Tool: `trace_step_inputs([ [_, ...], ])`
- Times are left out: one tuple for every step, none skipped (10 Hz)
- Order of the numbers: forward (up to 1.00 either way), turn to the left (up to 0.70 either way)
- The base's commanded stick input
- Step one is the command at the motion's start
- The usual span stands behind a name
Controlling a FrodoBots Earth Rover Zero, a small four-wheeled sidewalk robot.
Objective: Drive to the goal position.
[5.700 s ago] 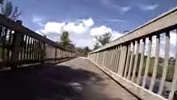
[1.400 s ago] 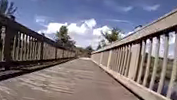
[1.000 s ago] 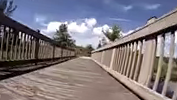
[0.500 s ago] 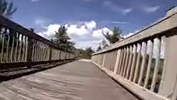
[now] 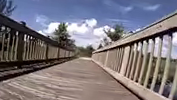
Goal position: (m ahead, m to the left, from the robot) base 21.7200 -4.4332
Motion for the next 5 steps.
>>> trace_step_inputs([
  [0.85,0.0],
  [0.85,0.0],
  [0.85,0.0],
  [0.85,0.0],
  [0.85,0.0],
])
